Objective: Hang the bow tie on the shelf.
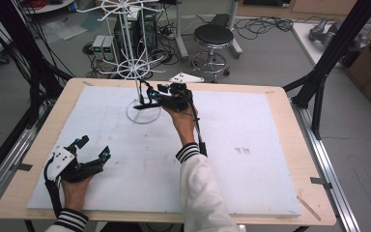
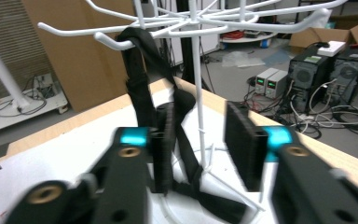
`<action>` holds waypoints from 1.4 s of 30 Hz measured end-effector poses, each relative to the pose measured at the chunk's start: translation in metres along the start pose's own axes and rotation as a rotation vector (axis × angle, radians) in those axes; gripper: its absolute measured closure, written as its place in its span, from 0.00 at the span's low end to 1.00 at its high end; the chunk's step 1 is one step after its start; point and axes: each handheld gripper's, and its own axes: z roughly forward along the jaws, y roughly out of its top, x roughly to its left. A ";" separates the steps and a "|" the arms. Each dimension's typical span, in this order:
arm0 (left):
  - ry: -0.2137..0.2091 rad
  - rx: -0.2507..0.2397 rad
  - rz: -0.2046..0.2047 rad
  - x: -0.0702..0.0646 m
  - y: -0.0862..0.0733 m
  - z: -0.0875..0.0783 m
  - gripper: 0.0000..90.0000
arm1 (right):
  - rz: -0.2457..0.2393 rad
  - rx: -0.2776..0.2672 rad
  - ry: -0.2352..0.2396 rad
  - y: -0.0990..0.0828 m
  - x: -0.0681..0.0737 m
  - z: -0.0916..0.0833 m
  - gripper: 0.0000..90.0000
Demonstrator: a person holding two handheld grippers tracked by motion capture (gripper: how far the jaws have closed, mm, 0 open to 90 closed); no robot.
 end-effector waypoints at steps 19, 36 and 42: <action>-0.002 -0.005 0.002 0.000 0.000 0.000 0.14 | -0.063 0.033 -0.064 0.004 0.020 -0.035 0.00; -0.003 0.005 0.008 0.000 0.000 0.000 0.14 | -0.063 -0.049 -0.231 -0.066 0.040 -0.174 0.01; -0.003 0.008 0.008 0.000 0.000 0.000 0.14 | -0.007 -0.099 -0.324 -0.114 0.033 -0.218 0.01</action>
